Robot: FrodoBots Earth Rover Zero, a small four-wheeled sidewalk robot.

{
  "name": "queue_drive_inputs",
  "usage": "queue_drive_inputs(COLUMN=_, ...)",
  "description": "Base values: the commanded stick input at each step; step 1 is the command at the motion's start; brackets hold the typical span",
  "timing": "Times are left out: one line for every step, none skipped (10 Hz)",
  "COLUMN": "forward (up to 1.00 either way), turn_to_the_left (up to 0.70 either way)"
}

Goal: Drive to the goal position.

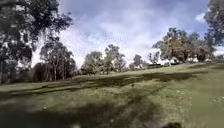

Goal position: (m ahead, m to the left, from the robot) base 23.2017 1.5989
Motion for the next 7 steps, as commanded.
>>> queue_drive_inputs(forward=0.7, turn_to_the_left=0.35)
queue_drive_inputs(forward=0.7, turn_to_the_left=0.35)
queue_drive_inputs(forward=0.7, turn_to_the_left=0.23)
queue_drive_inputs(forward=0.7, turn_to_the_left=0.09)
queue_drive_inputs(forward=0.7, turn_to_the_left=0.02)
queue_drive_inputs(forward=0.7, turn_to_the_left=0.02)
queue_drive_inputs(forward=0.7, turn_to_the_left=0.02)
